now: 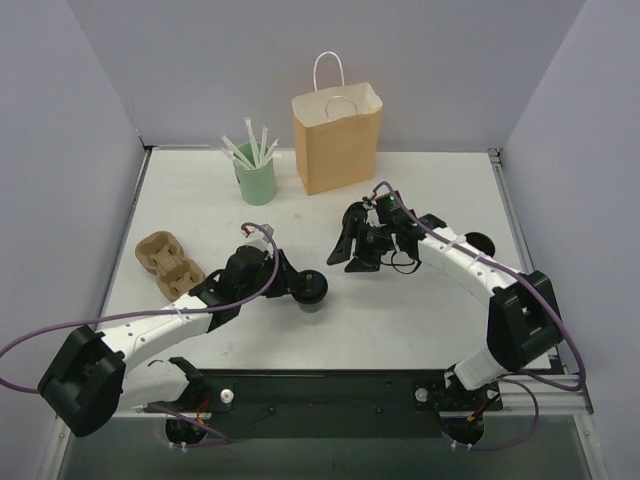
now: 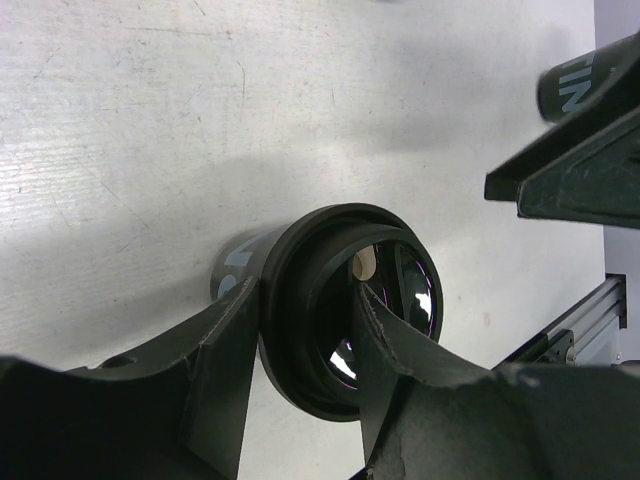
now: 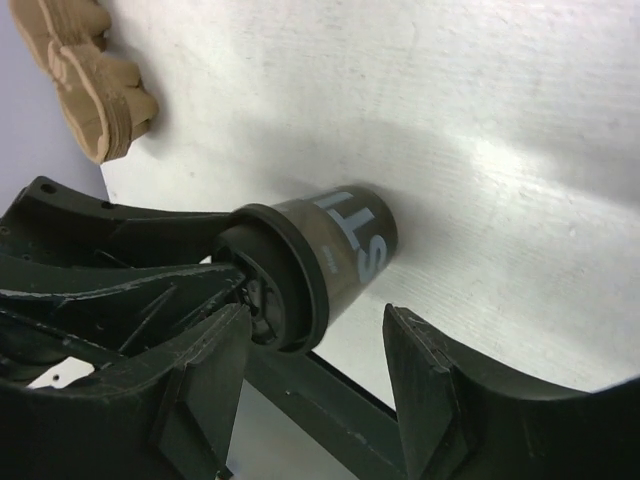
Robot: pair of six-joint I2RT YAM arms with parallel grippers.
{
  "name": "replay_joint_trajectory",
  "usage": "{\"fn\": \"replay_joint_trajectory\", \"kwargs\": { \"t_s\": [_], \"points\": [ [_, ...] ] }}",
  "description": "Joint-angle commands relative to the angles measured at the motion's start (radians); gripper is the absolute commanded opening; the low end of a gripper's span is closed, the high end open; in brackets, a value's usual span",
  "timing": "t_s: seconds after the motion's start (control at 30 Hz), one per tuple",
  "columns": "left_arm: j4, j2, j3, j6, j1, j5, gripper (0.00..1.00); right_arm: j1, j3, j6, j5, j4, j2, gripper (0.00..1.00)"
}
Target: Pack the takeout coffee
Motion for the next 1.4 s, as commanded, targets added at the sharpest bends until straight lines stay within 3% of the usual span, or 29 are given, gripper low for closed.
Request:
{"fn": "replay_joint_trajectory", "kwargs": {
  "t_s": [0.0, 0.37, 0.87, 1.27, 1.37],
  "points": [
    [-0.108, -0.023, -0.031, -0.005, -0.016, -0.07, 0.43, 0.037, -0.129, 0.147, 0.12, 0.044, -0.13, 0.56],
    [-0.111, -0.034, -0.045, -0.042, -0.04, -0.102, 0.43, 0.244, -0.274, 0.424, 0.313, 0.308, -0.233, 0.56],
    [-0.114, -0.03, -0.051, -0.052, -0.053, -0.124, 0.42, 0.353, -0.364, 0.568, 0.47, 0.393, -0.244, 0.5],
    [-0.092, -0.011, -0.08, -0.063, -0.053, -0.127, 0.42, 0.374, -0.484, 0.639, 0.491, 0.522, -0.218, 0.37],
    [-0.089, 0.0, -0.094, -0.069, -0.054, -0.128, 0.42, 0.371, -0.518, 0.625, 0.511, 0.526, -0.216, 0.29]
  ]
}}
